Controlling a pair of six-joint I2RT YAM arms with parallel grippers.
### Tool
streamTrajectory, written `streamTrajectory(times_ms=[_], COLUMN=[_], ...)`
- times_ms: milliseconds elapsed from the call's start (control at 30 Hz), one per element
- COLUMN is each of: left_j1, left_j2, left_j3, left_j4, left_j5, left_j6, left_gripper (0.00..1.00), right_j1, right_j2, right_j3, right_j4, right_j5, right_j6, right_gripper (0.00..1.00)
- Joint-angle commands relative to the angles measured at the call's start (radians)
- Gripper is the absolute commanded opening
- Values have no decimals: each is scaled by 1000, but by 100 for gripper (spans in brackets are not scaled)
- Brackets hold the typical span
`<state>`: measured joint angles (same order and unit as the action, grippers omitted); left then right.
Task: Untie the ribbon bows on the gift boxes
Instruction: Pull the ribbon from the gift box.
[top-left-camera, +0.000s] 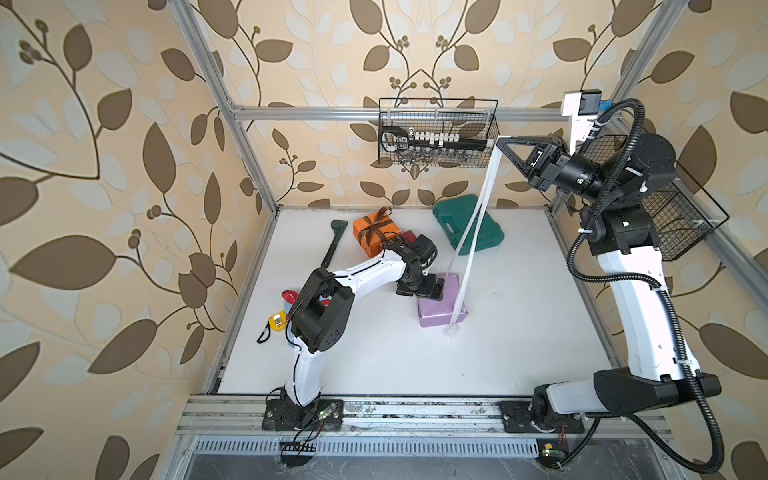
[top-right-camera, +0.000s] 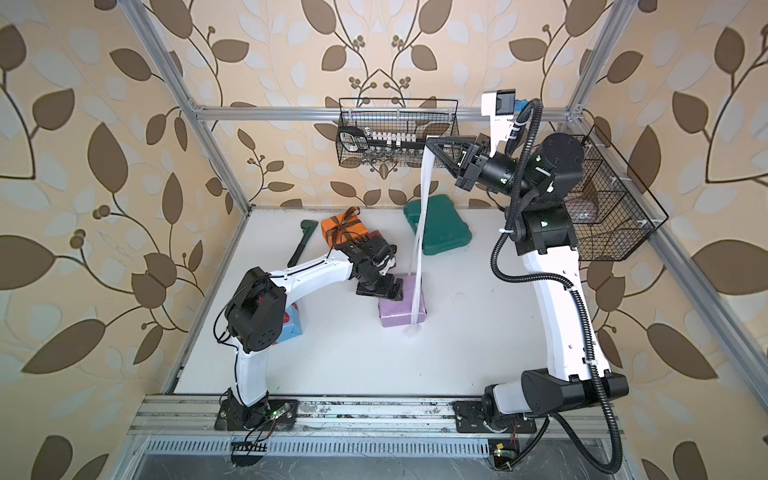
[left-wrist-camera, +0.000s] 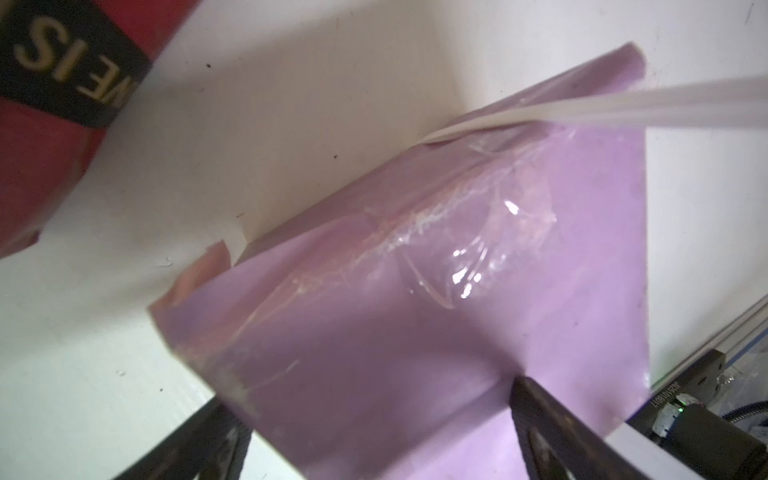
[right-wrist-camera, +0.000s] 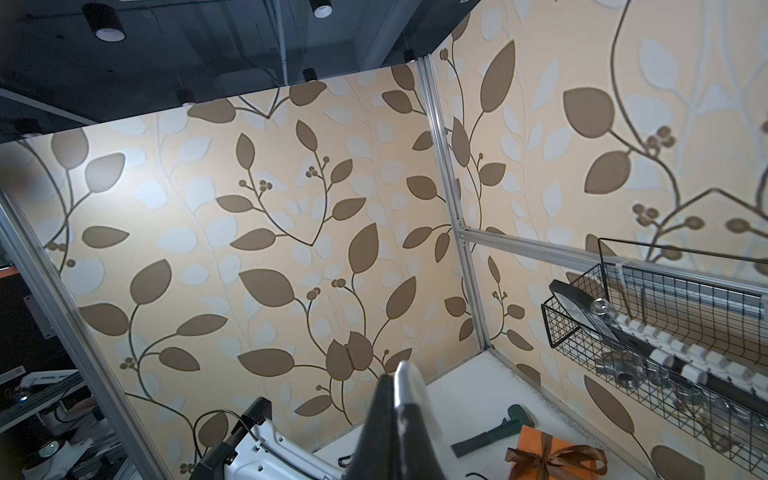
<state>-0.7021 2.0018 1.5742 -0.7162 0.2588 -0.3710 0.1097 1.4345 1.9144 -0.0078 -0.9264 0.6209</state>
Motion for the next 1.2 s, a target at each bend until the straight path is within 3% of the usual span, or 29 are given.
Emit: streamTrajectory(times_ms=[0, 267, 500, 767, 833, 1000, 1167], left_j1=[-13, -13, -14, -11, -11, -13, -13], left_j2=[36, 33, 20, -137, -203, -338, -351], left_j3=[-4, -6, 4, 28, 4, -86, -112], left_j4=[-40, -45, -58, -4, 57, 311, 528], left_j5=[-35, -38, -36, -93, -131, -42, -8], left_j6=[3, 6, 9, 90, 112, 146, 185], left_gripper=[97, 97, 97, 99, 99, 99, 99], right_j1=[-5, -15, -39, -47, -47, -47, -47], right_j2=[-11, -72, -177, -173, -163, -144, -142], right_j3=[71, 8, -288, -314, -295, -274, -302], right_j4=[-12, -105, -101, -96, -98, -85, -27], right_j5=[56, 170, 314, 259, 246, 202, 155], right_j6=[-72, -199, -229, -202, -199, -163, -98], right_gripper=[0, 0, 0, 0, 0, 0, 0])
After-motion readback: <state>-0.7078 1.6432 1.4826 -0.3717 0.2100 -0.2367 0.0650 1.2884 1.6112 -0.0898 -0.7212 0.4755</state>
